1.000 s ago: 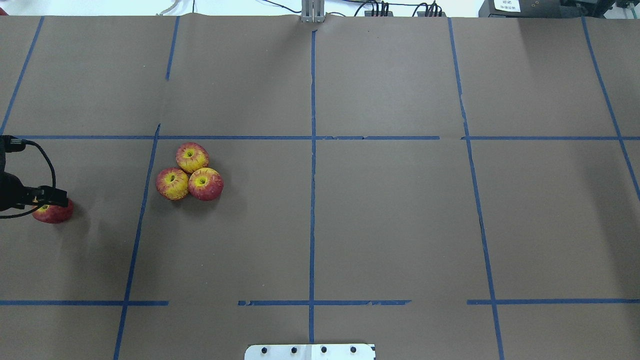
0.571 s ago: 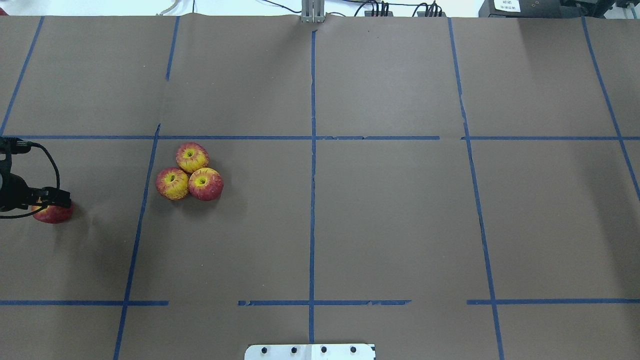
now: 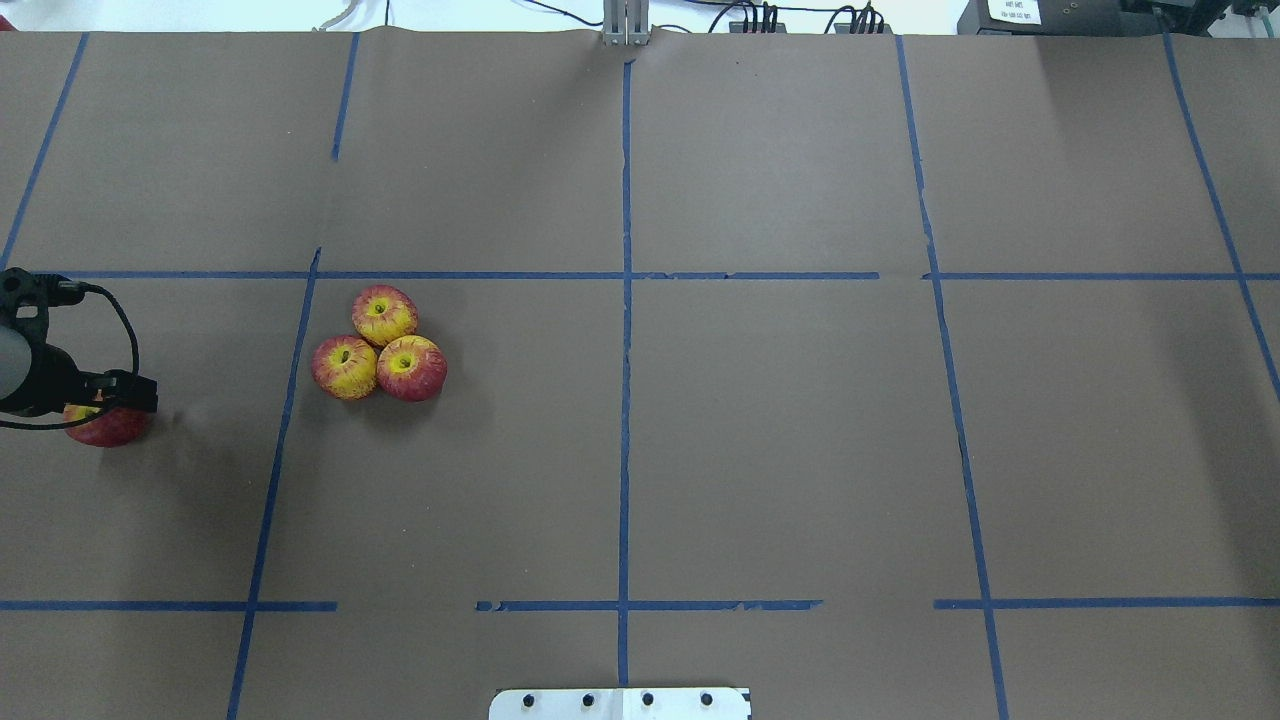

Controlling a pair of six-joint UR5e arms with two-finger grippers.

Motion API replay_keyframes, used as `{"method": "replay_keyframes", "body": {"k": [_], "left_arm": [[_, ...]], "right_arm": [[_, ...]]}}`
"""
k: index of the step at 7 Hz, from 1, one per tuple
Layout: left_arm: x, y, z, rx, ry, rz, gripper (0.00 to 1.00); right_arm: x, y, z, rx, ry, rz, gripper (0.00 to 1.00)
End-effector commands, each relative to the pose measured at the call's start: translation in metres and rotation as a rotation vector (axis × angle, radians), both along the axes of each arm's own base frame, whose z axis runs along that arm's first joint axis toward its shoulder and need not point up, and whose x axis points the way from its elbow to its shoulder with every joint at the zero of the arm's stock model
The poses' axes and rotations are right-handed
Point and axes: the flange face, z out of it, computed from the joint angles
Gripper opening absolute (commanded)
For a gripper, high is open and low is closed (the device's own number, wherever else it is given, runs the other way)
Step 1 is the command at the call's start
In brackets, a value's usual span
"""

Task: Stack apples
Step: 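Close the left gripper on the lone apple and lift it, then carry the apple with the left gripper over the three-apple cluster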

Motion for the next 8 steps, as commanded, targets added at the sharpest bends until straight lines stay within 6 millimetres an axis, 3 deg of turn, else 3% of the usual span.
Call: {"method": "replay_keyframes", "body": {"k": [1, 2, 3, 4, 5, 8], "left_arm": [[0.002, -0.001, 0.000, 0.017, 0.025, 0.001, 0.01], [0.002, -0.001, -0.002, 0.019, 0.027, 0.001, 0.00], [-0.001, 0.004, -0.033, 0.028, 0.087, 0.021, 0.00], [-0.003, 0.014, -0.078, 0.021, 0.181, 0.075, 0.00], [0.001, 0.011, -0.116, 0.012, 0.201, 0.080, 0.00], [0.060, -0.052, -0.246, -0.095, 0.194, -0.017, 0.00]], "right_arm": [[0.000, 0.000, 0.000, 0.001, 0.000, -0.001, 1.00], [0.000, 0.000, 0.000, 0.000, 0.000, 0.000, 1.00], [0.000, 0.000, 0.000, 0.001, 0.000, -0.001, 1.00], [0.000, 0.000, 0.000, 0.000, 0.000, 0.000, 1.00], [0.000, 0.000, 0.000, 0.000, 0.000, 0.000, 1.00], [0.000, 0.000, 0.000, 0.000, 0.000, 0.000, 1.00]]}}
